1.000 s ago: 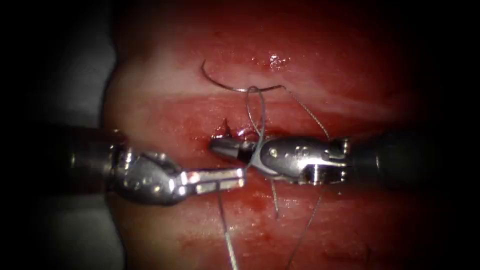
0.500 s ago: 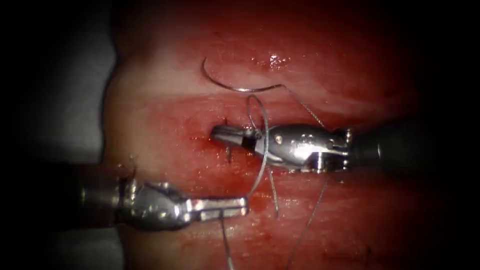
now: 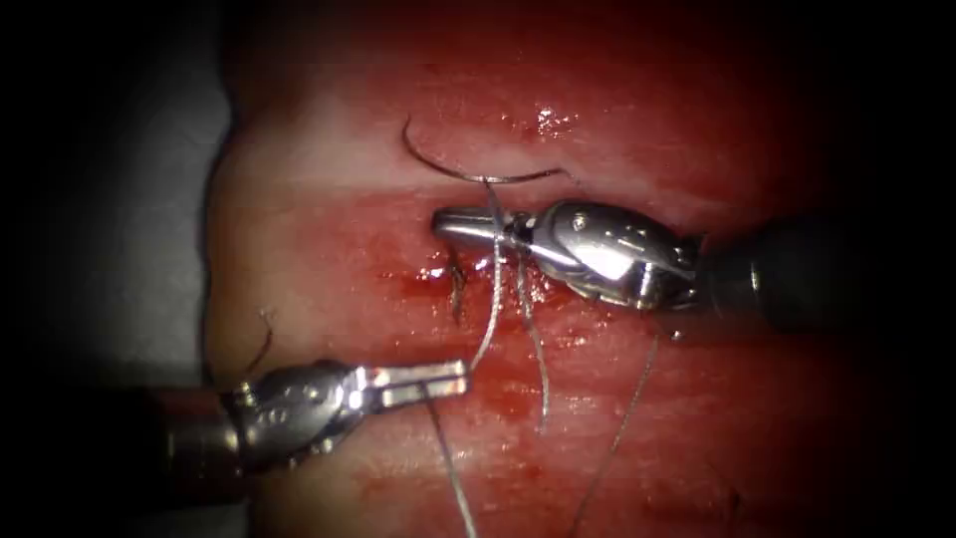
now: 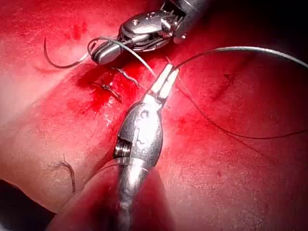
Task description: Wound Closure
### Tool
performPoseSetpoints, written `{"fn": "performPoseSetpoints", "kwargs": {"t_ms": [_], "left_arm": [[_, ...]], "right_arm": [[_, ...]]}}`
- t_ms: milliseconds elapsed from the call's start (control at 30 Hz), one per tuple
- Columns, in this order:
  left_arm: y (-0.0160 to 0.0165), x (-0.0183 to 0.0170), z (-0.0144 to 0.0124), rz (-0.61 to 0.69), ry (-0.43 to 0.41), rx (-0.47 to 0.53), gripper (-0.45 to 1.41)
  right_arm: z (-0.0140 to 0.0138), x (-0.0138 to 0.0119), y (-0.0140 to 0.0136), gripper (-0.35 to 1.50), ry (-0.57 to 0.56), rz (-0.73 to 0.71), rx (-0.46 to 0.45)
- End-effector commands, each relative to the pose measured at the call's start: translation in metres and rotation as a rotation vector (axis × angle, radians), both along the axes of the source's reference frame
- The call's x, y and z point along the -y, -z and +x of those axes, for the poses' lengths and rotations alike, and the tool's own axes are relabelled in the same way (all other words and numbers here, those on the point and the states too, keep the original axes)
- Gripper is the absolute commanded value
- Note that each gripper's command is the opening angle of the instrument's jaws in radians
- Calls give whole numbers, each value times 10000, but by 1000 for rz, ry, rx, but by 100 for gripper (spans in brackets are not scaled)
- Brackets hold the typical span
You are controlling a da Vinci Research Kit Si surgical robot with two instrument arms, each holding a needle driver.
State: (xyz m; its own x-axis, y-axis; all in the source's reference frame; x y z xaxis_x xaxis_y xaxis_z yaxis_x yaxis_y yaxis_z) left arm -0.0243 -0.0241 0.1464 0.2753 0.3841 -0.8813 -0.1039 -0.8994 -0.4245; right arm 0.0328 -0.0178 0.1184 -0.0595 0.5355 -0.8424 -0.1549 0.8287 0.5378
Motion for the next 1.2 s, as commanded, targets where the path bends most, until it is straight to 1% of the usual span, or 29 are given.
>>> {"fn": "performPoseSetpoints", "kwargs": {"t_ms": [33,167,200,267,400,500,567,667,800,933,1033,1100,1167,1200], "left_arm": [[-9,12,-7,15,1,-6,-45],[-28,15,-10,43,4,-17,-45],[-37,16,-9,55,8,-24,-45],[-45,14,-7,64,14,-31,-45],[-58,2,1,69,30,-48,-45],[-68,-8,6,68,39,-57,-45],[-75,-14,7,66,46,-63,-45],[-88,-21,5,59,52,-74,-45],[-111,-21,3,57,36,-99,-45],[-131,-16,7,81,32,-103,-45],[-138,-17,9,88,36,-108,-45],[-138,-21,10,89,39,-109,-45],[-135,-26,9,94,41,-112,-45],[-133,-29,9,97,43,-112,-45]], "right_arm": [[6,5,-3,-35,4,4,-9],[6,-3,1,-35,-5,19,-62],[7,-4,1,-35,5,31,-73],[8,-3,1,-35,20,36,-87],[7,1,-1,-35,87,60,-149],[5,3,-3,-35,124,50,-201],[5,4,-3,-35,160,45,-242],[6,5,-1,-35,199,45,-280],[4,7,2,-35,255,50,-326],[-5,6,2,-35,265,25,-351],[-9,6,2,-35,273,-16,-364],[-10,7,2,-35,299,-38,-394],[-10,8,2,-35,328,-38,-396],[-10,8,2,-35,364,-40,-392]]}}
